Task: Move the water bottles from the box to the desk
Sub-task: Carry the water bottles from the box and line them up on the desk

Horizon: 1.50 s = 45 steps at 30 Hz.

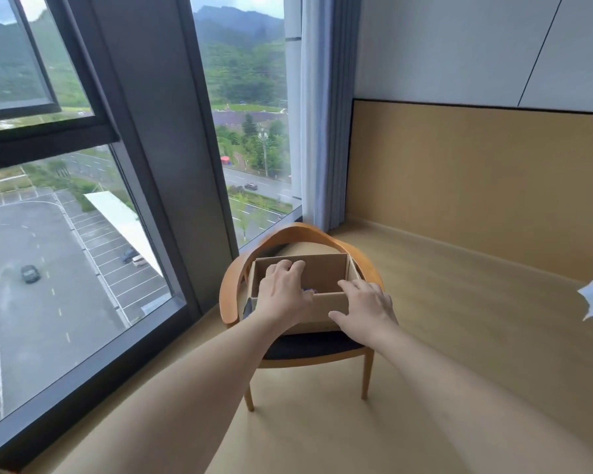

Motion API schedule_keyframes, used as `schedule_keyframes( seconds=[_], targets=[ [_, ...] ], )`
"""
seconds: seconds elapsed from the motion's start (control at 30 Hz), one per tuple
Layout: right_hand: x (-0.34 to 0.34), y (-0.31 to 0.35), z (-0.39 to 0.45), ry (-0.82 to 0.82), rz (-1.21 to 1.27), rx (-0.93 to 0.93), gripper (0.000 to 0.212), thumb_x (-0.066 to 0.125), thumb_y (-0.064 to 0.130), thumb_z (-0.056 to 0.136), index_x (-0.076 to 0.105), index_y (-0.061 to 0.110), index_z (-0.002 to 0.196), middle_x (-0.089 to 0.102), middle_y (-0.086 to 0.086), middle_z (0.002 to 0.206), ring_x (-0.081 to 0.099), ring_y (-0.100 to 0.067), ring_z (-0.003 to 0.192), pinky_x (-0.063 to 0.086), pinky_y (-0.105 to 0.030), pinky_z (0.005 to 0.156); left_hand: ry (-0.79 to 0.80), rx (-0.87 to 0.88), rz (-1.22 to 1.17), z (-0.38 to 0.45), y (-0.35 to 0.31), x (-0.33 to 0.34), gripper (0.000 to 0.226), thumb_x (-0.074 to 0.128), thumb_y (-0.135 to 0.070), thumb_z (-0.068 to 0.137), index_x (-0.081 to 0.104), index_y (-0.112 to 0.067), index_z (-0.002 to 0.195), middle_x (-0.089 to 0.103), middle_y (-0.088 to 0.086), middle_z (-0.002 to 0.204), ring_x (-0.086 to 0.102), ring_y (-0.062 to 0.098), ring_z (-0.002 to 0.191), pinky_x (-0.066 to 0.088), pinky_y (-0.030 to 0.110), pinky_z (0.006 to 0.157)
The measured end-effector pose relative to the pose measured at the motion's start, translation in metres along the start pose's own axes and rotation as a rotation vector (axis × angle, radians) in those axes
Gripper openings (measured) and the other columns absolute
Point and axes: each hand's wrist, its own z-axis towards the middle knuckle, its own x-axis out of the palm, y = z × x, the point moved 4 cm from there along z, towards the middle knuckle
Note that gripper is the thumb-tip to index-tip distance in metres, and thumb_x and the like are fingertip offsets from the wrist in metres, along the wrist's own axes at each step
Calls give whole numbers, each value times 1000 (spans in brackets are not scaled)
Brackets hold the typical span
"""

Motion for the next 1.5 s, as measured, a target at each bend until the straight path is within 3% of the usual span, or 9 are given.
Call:
schedule_keyframes(
  seconds=[0.17, 0.33, 0.73, 0.9, 1.17, 1.33, 1.43, 1.5],
  targets=[
    [11, -3, 110, 27, 7, 49, 68, 59, 54, 90, 36, 30, 150, 41, 0, 152, 35, -25, 138, 31, -43, 111, 59, -15, -1, 111, 31, 24, 60, 64, -36, 90, 46, -21, 145, 49, 4, 143, 38, 28, 135, 39, 41, 105],
    [12, -9, 213, 17, 9, 87, 69, 58, 56, 89, 38, 29, 150, 42, 0, 152, 34, -26, 139, 30, -43, 111, 88, -18, -6, 217, 52, 39, 62, 62, -36, 90, 44, -22, 148, 46, 6, 150, 37, 29, 138, 35, 41, 111],
    [122, -54, 389, 280, 1, 156, 71, 61, 50, 91, 36, 25, 152, 43, -5, 151, 34, -29, 140, 30, -44, 114, 268, -214, -6, 347, 135, 153, 58, 64, -32, 90, 47, -21, 145, 48, 7, 147, 41, 29, 134, 40, 43, 105],
    [197, -74, 441, 502, -15, 139, 69, 63, 50, 90, 38, 26, 150, 46, -5, 146, 39, -30, 135, 35, -45, 109, 441, -362, 35, 369, 181, 222, 63, 60, -35, 91, 43, -17, 149, 46, 8, 148, 37, 30, 137, 40, 44, 109],
    [307, -81, 490, 756, -50, 13, 59, 67, 48, 84, 47, 27, 136, 52, -5, 132, 45, -30, 125, 39, -42, 101, 651, -548, 118, 380, 237, 321, 57, 62, -38, 89, 49, -19, 142, 49, 7, 139, 43, 32, 129, 44, 45, 102],
    [366, -90, 478, 944, -139, -24, 53, 65, 36, 86, 48, 24, 134, 51, -7, 131, 46, -29, 123, 38, -42, 97, 978, -501, 505, 352, 250, 356, 42, 54, -38, 89, 55, -20, 127, 53, 11, 130, 47, 36, 120, 37, 46, 97],
    [388, -98, 462, 1081, -228, 5, 51, 67, 32, 82, 50, 21, 128, 51, -6, 131, 47, -27, 125, 39, -43, 96, 1087, -474, 594, 342, 263, 360, 40, 51, -29, 92, 55, -16, 130, 56, 12, 128, 54, 33, 117, 41, 39, 93],
    [396, -106, 455, 1150, -295, 52, 53, 64, 25, 83, 47, 22, 132, 49, -7, 136, 45, -28, 128, 38, -45, 99, 1151, -464, 620, 342, 265, 363, 40, 50, -25, 93, 53, -15, 131, 55, 12, 127, 54, 33, 117, 49, 42, 88]
  ],
)
